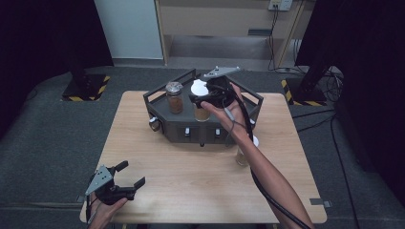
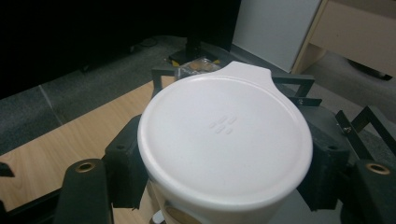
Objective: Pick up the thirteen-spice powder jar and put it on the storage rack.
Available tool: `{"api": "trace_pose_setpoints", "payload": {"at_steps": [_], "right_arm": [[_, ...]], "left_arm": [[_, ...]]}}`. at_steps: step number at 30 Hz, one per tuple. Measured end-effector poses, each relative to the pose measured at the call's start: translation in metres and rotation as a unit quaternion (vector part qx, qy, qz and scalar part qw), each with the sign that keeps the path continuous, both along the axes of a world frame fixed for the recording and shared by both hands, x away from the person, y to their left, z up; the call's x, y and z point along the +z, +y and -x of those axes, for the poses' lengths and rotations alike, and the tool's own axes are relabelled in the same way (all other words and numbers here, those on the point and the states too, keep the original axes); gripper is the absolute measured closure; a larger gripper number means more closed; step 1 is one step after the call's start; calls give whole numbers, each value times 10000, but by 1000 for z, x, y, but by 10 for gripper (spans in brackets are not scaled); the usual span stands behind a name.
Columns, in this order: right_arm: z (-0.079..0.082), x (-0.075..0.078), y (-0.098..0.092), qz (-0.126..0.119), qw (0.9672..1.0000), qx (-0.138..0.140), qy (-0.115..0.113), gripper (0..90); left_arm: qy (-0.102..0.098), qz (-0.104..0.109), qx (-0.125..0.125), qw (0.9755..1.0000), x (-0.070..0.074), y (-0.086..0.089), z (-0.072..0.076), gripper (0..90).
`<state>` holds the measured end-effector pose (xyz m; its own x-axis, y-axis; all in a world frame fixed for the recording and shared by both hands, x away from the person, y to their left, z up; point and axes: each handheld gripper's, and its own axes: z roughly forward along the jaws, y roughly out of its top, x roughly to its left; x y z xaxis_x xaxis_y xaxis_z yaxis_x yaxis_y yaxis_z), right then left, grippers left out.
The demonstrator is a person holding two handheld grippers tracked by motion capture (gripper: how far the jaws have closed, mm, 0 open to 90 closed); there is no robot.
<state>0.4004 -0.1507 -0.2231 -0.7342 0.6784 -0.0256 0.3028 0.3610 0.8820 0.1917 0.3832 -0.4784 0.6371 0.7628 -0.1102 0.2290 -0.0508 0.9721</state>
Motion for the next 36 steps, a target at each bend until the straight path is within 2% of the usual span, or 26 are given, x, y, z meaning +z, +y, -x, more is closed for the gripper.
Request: {"api": "trace_pose_setpoints", "payload": {"at_steps": [7,12,18,26,36], "right_arm": [[-20,-4,6,18,9998,-196,83,306],[-34,-12,9,-51,9995,-302,125,306],[-48,-21,14,-16,9988,-429,229,306],[-59,-32,17,-15,9983,-494,311,306],[-65,-36,21,-17,9981,-491,363,306]], "left_arm": [[10,12,-1,10000,0,0,0,21],[8,16,-3,10000,-1,1,0,21],[5,22,-3,10000,-1,1,0,21],[10,30,-11,10000,-1,1,-1,22],[6,36,-21,10000,-2,1,-1,22]]}}
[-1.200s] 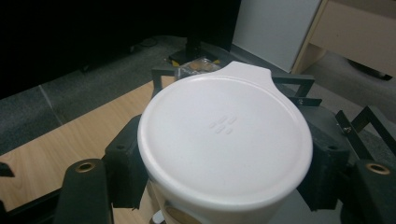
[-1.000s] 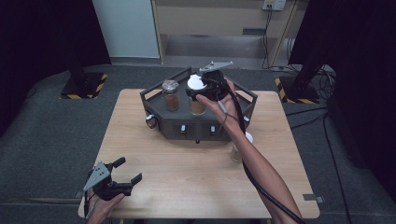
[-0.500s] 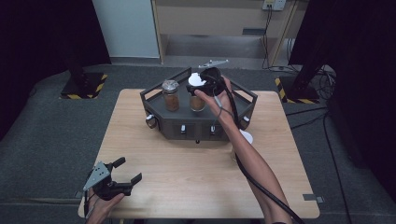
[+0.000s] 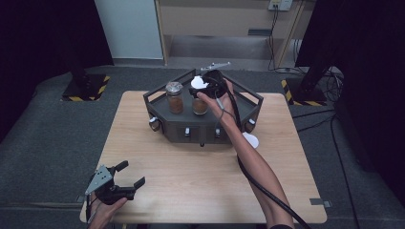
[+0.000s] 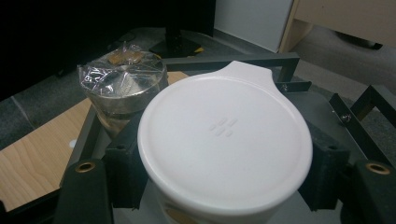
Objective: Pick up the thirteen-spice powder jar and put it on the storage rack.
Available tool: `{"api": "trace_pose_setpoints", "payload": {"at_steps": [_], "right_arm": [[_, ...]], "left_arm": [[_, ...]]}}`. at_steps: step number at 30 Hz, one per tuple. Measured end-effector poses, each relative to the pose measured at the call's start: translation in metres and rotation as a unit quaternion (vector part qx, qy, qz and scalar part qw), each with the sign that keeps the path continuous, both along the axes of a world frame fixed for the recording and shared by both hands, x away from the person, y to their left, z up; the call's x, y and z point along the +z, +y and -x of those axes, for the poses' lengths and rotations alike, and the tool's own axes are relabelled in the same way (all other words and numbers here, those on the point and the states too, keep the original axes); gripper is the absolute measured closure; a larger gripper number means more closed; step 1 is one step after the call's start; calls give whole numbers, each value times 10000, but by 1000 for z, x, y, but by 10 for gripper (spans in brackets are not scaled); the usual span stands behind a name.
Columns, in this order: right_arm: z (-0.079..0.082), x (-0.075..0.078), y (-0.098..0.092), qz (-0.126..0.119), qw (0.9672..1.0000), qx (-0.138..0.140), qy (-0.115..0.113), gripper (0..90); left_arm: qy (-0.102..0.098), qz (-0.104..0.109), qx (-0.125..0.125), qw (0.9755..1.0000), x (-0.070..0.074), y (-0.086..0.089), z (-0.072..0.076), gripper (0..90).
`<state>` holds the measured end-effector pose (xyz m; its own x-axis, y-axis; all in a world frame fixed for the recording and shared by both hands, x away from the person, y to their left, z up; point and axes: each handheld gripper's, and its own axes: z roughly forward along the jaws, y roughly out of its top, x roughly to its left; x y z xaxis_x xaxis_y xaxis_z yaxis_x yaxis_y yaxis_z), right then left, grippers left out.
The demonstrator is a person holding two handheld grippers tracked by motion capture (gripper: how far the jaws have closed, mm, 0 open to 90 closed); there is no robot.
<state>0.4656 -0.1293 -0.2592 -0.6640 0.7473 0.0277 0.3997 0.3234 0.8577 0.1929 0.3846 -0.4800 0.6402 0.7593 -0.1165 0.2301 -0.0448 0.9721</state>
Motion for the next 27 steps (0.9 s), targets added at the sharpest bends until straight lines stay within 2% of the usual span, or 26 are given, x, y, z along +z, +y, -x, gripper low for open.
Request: {"api": "trace_pose_setpoints", "payload": {"at_steps": [15,23,27], "right_arm": [[-3,-4,-3,-24,10000,-68,30,306],[1,-9,-1,-46,9999,-92,-65,300],[4,-8,-2,-57,9998,-142,-147,253]], "left_arm": [[-5,-3,0,10000,0,0,0,23],[-10,-17,-8,10000,0,0,0,23],[-12,-22,-9,10000,0,0,0,23]]}}
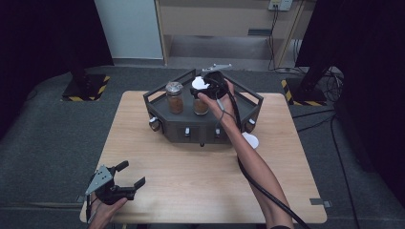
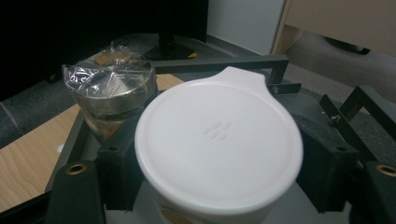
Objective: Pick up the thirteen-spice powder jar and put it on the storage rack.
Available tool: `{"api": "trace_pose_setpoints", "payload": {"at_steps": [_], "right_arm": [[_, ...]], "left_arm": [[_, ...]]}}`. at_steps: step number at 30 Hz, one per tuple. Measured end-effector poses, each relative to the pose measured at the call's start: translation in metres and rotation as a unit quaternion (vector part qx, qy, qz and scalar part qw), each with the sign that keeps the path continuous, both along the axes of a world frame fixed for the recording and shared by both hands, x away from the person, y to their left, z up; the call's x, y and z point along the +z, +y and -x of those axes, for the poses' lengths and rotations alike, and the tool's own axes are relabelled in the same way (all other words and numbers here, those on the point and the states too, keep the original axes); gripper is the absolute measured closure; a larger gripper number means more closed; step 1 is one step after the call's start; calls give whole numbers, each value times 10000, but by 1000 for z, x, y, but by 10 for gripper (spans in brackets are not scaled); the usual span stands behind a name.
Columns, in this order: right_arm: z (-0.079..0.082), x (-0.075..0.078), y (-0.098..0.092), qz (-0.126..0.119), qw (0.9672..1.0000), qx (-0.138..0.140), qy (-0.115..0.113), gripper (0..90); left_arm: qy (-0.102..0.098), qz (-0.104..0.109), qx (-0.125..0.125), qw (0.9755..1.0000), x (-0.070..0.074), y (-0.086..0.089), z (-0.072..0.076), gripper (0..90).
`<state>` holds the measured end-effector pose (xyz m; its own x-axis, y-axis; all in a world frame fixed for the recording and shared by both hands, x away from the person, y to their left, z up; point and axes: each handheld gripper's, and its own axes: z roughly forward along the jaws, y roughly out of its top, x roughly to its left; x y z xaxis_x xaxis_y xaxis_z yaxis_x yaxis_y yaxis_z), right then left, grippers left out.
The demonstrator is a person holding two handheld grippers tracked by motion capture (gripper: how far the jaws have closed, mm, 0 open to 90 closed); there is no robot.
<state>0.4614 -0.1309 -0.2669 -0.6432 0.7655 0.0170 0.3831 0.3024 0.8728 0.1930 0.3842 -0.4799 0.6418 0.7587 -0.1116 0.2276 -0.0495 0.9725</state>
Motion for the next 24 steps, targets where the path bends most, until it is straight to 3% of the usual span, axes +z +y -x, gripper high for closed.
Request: {"api": "trace_pose_setpoints", "payload": {"at_steps": [5,10,24], "right_arm": [[7,2,-6,-127,9998,1,-128,185],[20,10,-10,-68,9994,-19,-345,99],[54,26,-50,-318,9981,204,-488,76]], "left_arm": [[2,8,0,10000,0,0,0,23],[0,-1,-10,10000,0,-1,0,24],[10,-69,-41,10000,1,-2,-1,23]]}}
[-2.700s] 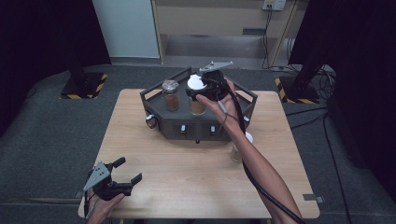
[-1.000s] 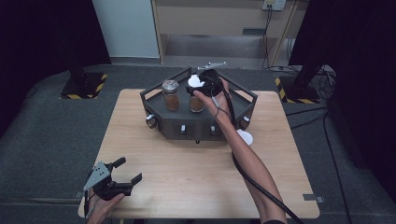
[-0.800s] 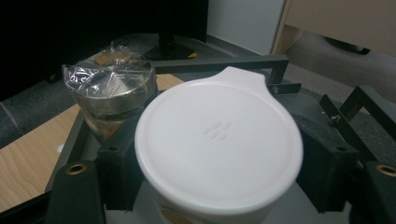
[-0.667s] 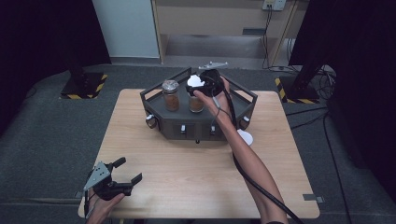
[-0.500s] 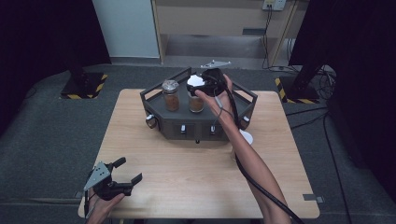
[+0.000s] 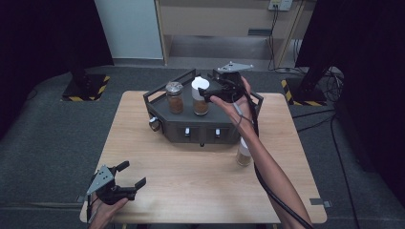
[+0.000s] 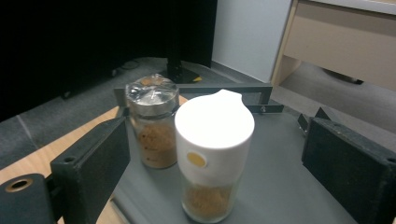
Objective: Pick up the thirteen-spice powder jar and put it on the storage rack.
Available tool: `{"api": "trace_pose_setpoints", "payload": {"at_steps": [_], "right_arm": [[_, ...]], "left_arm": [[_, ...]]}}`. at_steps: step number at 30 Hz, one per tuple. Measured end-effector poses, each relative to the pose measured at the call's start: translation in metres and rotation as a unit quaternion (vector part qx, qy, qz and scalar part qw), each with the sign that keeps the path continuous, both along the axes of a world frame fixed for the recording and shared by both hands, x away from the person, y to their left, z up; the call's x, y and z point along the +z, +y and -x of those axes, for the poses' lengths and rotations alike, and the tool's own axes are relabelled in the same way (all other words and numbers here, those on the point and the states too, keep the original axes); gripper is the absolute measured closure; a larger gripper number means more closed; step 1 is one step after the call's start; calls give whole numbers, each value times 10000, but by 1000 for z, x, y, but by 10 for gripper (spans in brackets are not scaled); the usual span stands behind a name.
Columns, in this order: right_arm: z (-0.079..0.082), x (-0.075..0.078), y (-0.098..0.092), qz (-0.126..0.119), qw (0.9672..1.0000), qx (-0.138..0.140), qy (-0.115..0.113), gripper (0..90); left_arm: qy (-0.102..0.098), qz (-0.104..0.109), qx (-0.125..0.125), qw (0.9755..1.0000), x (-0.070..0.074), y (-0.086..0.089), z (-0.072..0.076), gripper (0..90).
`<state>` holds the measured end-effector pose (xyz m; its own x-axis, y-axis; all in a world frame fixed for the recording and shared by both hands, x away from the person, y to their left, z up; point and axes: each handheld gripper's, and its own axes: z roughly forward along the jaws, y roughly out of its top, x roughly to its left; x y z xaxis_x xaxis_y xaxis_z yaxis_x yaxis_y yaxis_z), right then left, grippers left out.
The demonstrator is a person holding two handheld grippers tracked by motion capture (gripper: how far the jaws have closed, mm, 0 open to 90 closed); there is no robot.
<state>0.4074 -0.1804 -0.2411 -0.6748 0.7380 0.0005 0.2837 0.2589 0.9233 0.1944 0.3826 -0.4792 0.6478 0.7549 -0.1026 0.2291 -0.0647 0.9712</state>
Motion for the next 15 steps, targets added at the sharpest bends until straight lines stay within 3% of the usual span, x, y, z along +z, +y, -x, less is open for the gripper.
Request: {"api": "trace_pose_setpoints", "payload": {"at_steps": [15], "right_arm": [[48,-1,-40,-8,9996,173,-209,77]], "left_arm": [[12,3,-8,10000,0,0,0,23]]}}
